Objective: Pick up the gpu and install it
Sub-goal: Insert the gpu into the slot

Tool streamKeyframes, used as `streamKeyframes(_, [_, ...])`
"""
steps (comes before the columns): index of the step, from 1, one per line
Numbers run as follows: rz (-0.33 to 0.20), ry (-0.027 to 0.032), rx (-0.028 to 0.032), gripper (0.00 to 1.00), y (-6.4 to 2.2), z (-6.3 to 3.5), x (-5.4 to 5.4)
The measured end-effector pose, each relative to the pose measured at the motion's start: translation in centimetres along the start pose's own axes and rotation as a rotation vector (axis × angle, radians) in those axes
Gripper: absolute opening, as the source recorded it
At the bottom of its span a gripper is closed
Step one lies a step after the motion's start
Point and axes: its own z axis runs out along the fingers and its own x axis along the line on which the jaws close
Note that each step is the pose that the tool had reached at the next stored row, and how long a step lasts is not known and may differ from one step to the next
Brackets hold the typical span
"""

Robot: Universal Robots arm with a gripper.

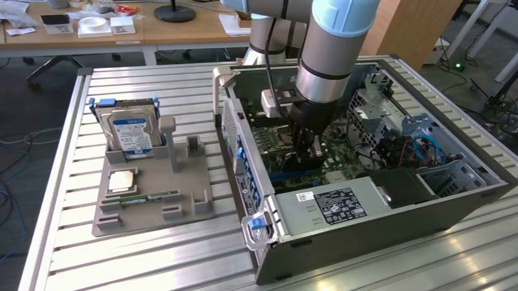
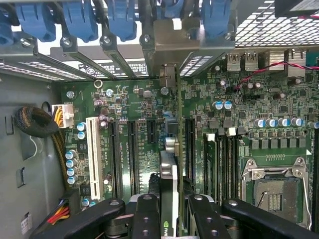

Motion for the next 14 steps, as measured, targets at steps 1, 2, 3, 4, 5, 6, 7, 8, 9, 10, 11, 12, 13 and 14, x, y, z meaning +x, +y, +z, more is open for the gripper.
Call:
streamKeyframes(1, [0.0, -0.0001, 0.0001, 0.27, 0.02, 0.06, 0.0])
streamKeyframes(2, [0.0, 0.0, 0.0001, 0.27, 0.04, 0.1, 0.0])
streamKeyframes(3, [0.0, 0.0003, 0.0, 0.27, 0.05, 0.11, 0.01])
streamKeyframes(4, [0.0, 0.0004, -0.0001, 0.27, 0.05, 0.11, 0.01])
streamKeyframes(5, [0.0, 0.0004, -0.0001, 0.27, 0.06, 0.11, 0.01])
streamKeyframes(6, [0.0, 0.0004, -0.0001, 0.27, 0.06, 0.11, 0.01])
streamKeyframes(7, [0.0, 0.0003, -0.0001, 0.27, 0.07, 0.12, 0.01])
streamKeyframes(8, [0.0, 0.0002, 0.0, 0.27, 0.07, 0.12, 0.01])
streamKeyframes(9, [0.0, 0.0002, 0.0, 0.27, 0.07, 0.12, 0.01])
streamKeyframes(10, [0.0, 0.0002, 0.0, 0.27, 0.07, 0.12, 0.01])
streamKeyframes(11, [0.0, 0.0002, 0.0, 0.27, 0.07, 0.12, 0.01])
streamKeyframes(12, [0.0, 0.0002, 0.0, 0.27, 0.07, 0.12, 0.01])
streamKeyframes(13, [0.0, 0.0002, 0.0, 0.27, 0.08, 0.12, 0.01])
streamKeyframes(14, [0.0, 0.0002, 0.0001, 0.27, 0.1, 0.12, 0.0])
